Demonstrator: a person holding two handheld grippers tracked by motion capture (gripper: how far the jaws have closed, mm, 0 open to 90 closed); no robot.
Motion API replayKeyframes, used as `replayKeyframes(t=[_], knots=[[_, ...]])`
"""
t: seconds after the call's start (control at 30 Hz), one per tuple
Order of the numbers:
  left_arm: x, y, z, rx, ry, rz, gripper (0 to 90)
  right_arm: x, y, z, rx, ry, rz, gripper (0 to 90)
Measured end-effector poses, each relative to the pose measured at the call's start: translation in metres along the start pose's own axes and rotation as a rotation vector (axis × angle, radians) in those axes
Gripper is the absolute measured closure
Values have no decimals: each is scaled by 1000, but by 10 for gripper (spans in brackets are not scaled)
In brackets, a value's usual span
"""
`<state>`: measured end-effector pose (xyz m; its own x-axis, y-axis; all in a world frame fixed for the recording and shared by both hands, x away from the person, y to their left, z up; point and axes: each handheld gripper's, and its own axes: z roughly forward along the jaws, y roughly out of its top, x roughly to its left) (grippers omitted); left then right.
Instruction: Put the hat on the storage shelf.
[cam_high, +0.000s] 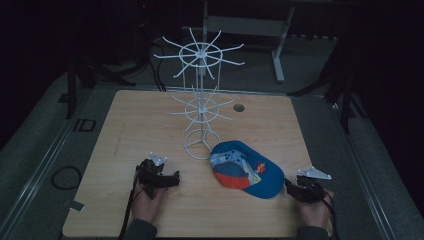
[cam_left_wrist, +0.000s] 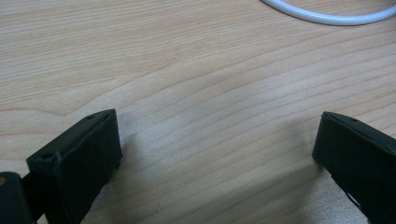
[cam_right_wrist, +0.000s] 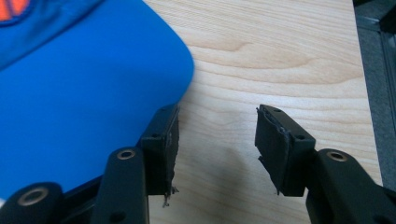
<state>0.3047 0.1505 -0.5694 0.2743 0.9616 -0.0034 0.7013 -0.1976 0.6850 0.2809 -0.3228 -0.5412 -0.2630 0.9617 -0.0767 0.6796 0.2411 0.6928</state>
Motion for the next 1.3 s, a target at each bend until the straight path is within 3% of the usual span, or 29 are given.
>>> replayKeyframes(t=[0.2,0.3,0.63,1.03,1.3], knots=[[0,0,0,0,3,-3,14,-1,2,-12,-28,25,-2,480],[-1,1,0,0,4,-4,13,0,3,-18,-53,48,-34,479],[-1,1,1,-1,7,-7,14,11,16,-20,-57,119,-93,451],[-1,1,1,-1,8,-9,14,19,43,-19,-19,241,-178,425],[-1,1,1,-2,8,-11,14,22,54,-19,-8,263,-217,411]])
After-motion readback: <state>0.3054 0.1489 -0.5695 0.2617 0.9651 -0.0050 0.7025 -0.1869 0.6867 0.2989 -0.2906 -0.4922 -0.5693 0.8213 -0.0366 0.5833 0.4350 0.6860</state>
